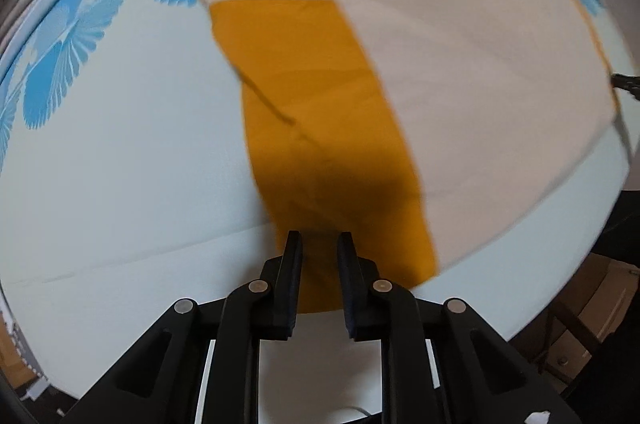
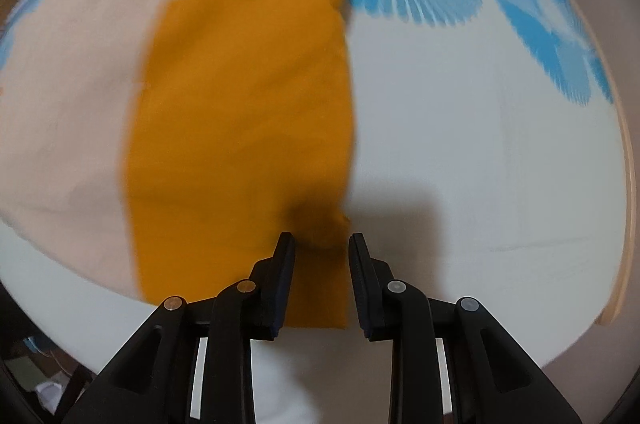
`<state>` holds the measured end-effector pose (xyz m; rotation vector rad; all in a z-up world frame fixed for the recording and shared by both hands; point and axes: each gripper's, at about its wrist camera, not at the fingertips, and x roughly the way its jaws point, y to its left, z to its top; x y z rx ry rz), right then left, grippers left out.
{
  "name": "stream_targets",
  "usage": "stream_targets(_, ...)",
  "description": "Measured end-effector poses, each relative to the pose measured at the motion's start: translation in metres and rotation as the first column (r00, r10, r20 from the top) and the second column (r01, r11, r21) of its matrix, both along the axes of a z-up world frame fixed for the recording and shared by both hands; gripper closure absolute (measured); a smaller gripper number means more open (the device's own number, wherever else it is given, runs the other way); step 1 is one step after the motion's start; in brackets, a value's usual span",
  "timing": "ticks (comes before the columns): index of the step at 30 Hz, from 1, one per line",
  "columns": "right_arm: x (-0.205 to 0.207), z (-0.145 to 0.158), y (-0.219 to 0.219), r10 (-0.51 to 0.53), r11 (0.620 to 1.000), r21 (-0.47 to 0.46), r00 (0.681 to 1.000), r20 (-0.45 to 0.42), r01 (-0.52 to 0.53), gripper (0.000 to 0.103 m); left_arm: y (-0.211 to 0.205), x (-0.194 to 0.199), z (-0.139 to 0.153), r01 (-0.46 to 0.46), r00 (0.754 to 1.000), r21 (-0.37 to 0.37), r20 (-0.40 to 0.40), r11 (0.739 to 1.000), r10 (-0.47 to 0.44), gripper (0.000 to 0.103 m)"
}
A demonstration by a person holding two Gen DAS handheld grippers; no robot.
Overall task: Fold large clothes
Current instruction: 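Lay the hem down over the folded hood and open both tools, then move the left tool to the orange side edge of the folded jacket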
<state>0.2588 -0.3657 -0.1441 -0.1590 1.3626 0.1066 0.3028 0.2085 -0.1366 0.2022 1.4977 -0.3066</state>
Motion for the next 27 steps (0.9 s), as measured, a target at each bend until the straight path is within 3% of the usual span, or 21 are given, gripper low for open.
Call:
stream_targets(1,-0.002,-0.005,0.001,-0.001,1.0,-0.016,1.0,-0.018,0.0,0.075,0.0,-0.001,-0.001,-0.002,1.0,0.0,-0.004,1.0,0.002,0.085)
stream_targets(3,-0.009,-0.036,-0.002,-0.014,0.992,-0.13,0.991,-0.136,-0.004,0.075,0.003,-0.002,-0.011,-0.019,0.999,0.054,-0.031,0.998,0.021,0.084)
stream_targets(5,-0.009,-0.033,0.0,0.004,0.989,-0.149,0.993,-0.12,-0.022,0.075,0.005,-0.004,-0.019,-0.025,0.998,0.115,-0.048,0.993,0.03,0.081)
stream_targets(8,-0.009,0.005,0.007,-0.029,0.988,-0.152,1.0,0.006,0.03,0.075,0.0,-0.005,0.006,-0.047,0.998,0.142,0.047,0.989,0.04,0.081)
stream_targets(10,-0.014,0.058,0.024,-0.036,0.99,-0.124,0.98,0.197,0.061,0.075,-0.004,-0.006,0.037,-0.097,0.984,0.144,0.16,0.985,0.074,0.081)
stream_targets(14,-0.046,0.135,0.069,-0.092,0.995,0.017,0.891,0.444,0.094,0.072,-0.026,-0.028,0.1,-0.22,0.92,0.077,0.348,0.972,0.181,0.082)
stream_targets(17,-0.073,0.153,0.113,-0.135,0.989,0.122,0.828,0.544,0.081,0.072,-0.052,-0.053,0.127,-0.3,0.846,-0.064,0.442,0.952,0.297,0.08)
stream_targets(19,-0.087,0.139,0.142,-0.15,0.985,0.16,0.82,0.552,0.072,0.072,-0.064,-0.075,0.126,-0.328,0.797,-0.136,0.491,0.935,0.351,0.074)
stream_targets(21,-0.085,0.113,0.164,-0.136,0.986,0.156,0.852,0.506,0.064,0.072,-0.073,-0.099,0.117,-0.353,0.753,-0.183,0.526,0.917,0.395,0.073)
stream_targets(22,-0.087,0.094,0.182,-0.114,0.989,0.14,0.875,0.47,0.054,0.072,-0.077,-0.104,0.109,-0.361,0.743,-0.183,0.536,0.914,0.401,0.073)
stream_targets(24,-0.086,0.062,0.21,-0.046,0.997,0.072,0.897,0.439,0.015,0.072,-0.081,-0.121,0.087,-0.396,0.761,-0.147,0.501,0.907,0.413,0.073)
stream_targets(26,-0.082,0.03,0.222,-0.006,1.0,0.002,0.935,0.355,0.005,0.072,-0.078,-0.116,0.072,-0.419,0.791,-0.129,0.434,0.899,0.431,0.078)
stream_targets(27,-0.077,0.011,0.226,0.005,1.0,-0.023,0.957,0.291,0.001,0.072,-0.076,-0.113,0.071,-0.424,0.793,-0.142,0.419,0.894,0.443,0.078)
